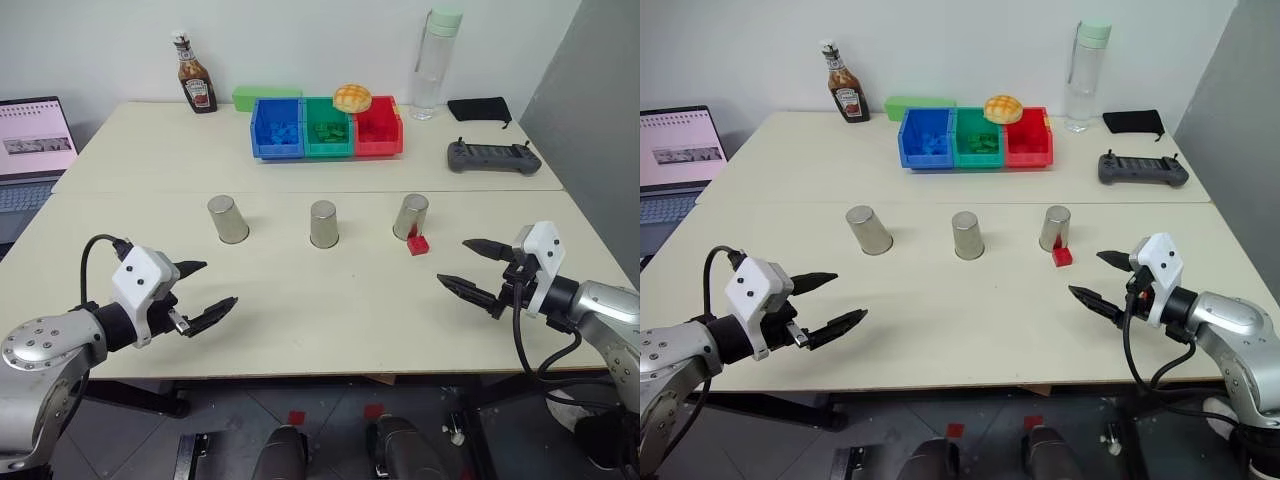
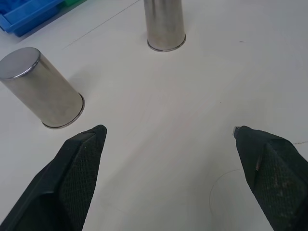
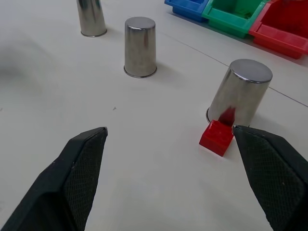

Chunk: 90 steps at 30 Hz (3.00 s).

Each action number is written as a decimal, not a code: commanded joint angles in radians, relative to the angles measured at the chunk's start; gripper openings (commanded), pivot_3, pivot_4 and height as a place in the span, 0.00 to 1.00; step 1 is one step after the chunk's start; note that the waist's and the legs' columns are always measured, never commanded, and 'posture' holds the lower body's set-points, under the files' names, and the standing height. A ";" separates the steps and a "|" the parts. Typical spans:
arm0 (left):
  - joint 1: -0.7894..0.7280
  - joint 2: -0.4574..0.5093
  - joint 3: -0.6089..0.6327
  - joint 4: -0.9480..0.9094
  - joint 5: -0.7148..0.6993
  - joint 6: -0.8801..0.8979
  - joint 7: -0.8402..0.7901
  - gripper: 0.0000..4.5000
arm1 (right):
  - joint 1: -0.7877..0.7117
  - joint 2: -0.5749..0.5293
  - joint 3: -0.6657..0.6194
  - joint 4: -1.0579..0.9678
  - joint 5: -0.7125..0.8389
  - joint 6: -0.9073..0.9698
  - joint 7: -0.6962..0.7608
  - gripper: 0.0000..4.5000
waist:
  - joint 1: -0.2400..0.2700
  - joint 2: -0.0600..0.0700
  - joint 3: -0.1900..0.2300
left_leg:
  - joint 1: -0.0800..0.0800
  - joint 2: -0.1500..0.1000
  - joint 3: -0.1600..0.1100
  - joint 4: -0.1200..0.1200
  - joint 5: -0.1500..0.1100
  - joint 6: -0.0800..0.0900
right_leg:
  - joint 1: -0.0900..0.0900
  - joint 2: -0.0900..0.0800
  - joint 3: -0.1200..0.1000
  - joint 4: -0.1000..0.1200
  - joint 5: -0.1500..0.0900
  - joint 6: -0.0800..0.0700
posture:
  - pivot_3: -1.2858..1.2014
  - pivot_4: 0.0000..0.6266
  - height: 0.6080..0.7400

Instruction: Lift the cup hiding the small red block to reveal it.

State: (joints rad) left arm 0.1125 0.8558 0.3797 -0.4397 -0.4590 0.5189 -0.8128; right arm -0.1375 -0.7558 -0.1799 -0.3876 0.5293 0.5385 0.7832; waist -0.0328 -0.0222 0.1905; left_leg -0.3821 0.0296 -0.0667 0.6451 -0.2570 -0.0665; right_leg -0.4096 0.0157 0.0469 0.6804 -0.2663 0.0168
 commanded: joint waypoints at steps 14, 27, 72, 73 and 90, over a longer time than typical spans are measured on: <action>-0.005 0.001 0.002 -0.030 0.000 0.002 0.021 1.00 | -0.023 0.008 -0.008 -0.043 0.012 0.002 -0.010 0.98 | 0.000 0.000 0.000 | 0.000 0.000 0.000 0.000 0.000 0.000 | 0.000 0.000 0.000 0.000 0.000 0.000 | 0.52 0.24 1.00; -0.005 0.003 0.000 -0.031 0.002 0.000 0.017 1.00 | -0.037 0.011 -0.004 -0.058 0.020 0.025 -0.022 0.98 | 0.000 0.000 0.000 | 0.000 0.000 0.000 0.000 0.000 0.000 | 0.000 0.000 0.000 0.000 0.000 0.000 | 0.52 0.24 1.00; -0.056 -0.004 -0.006 -0.060 -0.063 0.085 0.040 1.00 | -0.104 0.106 0.104 -0.067 0.034 0.068 -0.036 0.98 | -0.002 0.000 0.000 | 0.000 0.000 0.000 0.000 0.000 0.000 | 0.000 0.000 0.000 0.001 0.000 0.000 | 0.52 0.24 1.00; -0.062 -0.004 -0.007 -0.060 -0.065 0.087 0.041 1.00 | -0.122 0.125 0.130 -0.071 0.026 0.073 -0.044 0.98 | -0.002 0.000 0.000 | 0.000 0.000 0.000 0.000 0.000 0.000 | 0.000 0.000 0.000 0.001 0.000 0.000 | 0.52 0.24 1.00; -0.081 0.026 0.020 -0.061 -0.120 0.114 -0.029 1.00 | -0.558 0.547 0.331 0.385 -0.211 0.016 -0.307 0.98 | -0.006 0.000 0.000 | -0.001 0.000 -0.001 -0.001 0.000 0.000 | -0.001 0.000 -0.001 0.001 0.001 -0.003 | 0.52 0.24 1.00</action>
State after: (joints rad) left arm 0.0331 0.8671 0.3648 -0.4652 -0.5575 0.6345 -0.8330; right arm -0.6530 -0.2297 0.1559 -0.0344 0.3336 0.5836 0.4950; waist -0.0386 -0.0224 0.1904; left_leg -0.3835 0.0296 -0.0676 0.6445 -0.2570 -0.0667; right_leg -0.4110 0.0155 0.0460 0.6809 -0.2646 0.0134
